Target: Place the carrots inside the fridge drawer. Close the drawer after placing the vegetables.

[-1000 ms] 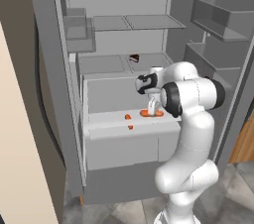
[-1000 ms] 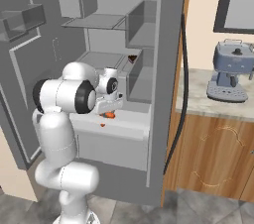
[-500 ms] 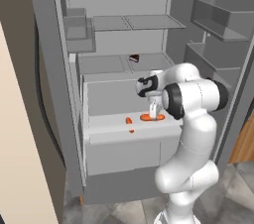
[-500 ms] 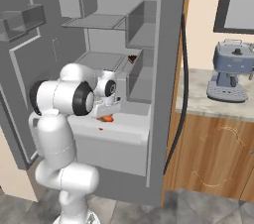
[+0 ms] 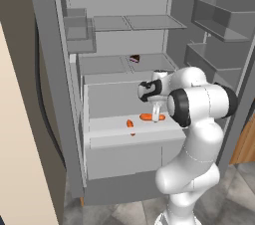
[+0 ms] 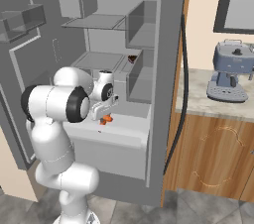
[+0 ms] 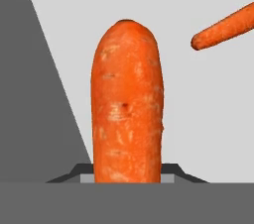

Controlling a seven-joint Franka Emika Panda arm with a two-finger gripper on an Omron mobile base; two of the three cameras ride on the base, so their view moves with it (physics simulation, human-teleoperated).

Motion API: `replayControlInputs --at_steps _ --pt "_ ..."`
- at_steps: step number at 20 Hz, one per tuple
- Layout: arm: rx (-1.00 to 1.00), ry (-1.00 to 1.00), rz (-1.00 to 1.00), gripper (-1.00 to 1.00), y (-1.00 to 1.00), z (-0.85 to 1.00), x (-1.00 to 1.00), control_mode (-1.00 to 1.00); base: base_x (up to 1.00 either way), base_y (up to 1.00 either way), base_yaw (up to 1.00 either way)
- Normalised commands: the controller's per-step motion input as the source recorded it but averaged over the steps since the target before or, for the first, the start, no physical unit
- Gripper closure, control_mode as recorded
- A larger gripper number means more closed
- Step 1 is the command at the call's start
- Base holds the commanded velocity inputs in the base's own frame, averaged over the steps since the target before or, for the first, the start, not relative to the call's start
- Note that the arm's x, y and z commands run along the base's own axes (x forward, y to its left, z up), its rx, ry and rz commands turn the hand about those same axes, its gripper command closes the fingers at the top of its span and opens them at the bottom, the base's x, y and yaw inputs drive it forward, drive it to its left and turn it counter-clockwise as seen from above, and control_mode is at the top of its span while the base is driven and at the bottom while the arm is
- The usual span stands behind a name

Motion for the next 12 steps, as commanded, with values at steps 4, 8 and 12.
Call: replayControlInputs --at_steps 4,8,12 --pt "0.03 0.00 0.11 1.00 -0.03 -0.49 0.56 -1.00 0.00 0.00 0.00" --pt "0.00 -0.09 0.12 1.00 0.00 -0.99 -0.59 -1.00 0.00 0.00 0.00" --pt "0.02 -0.18 0.09 1.00 0.00 -0.49 -1.00 -1.00 0.00 0.00 0.00"
